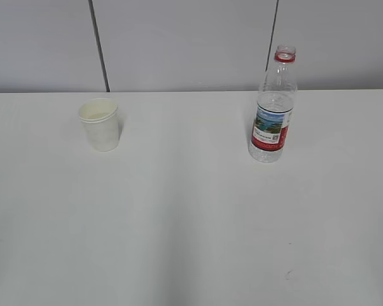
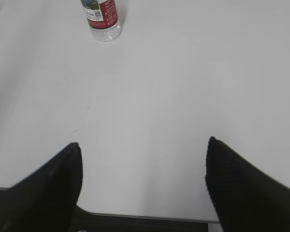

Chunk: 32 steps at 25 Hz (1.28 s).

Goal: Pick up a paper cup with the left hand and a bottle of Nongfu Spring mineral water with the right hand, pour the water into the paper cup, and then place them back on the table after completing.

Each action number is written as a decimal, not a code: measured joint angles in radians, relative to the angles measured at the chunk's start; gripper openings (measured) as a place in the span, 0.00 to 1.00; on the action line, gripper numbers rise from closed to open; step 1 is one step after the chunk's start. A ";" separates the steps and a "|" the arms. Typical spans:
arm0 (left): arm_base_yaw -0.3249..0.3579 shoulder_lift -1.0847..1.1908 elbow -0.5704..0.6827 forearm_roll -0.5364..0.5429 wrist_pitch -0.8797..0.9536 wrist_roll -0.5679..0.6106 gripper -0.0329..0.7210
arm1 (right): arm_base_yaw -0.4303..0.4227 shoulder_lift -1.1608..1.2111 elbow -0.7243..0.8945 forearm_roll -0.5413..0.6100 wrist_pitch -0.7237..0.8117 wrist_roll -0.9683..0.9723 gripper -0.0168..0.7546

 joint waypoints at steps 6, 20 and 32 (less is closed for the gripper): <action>0.000 0.000 0.000 0.000 0.000 0.000 0.69 | 0.000 0.000 0.000 0.072 -0.004 -0.097 0.78; 0.000 0.000 0.000 0.000 0.000 0.000 0.69 | 0.000 0.000 0.000 0.037 -0.005 -0.068 0.78; 0.000 0.000 0.000 0.000 0.000 0.000 0.69 | 0.000 0.000 0.000 -0.012 -0.005 -0.047 0.78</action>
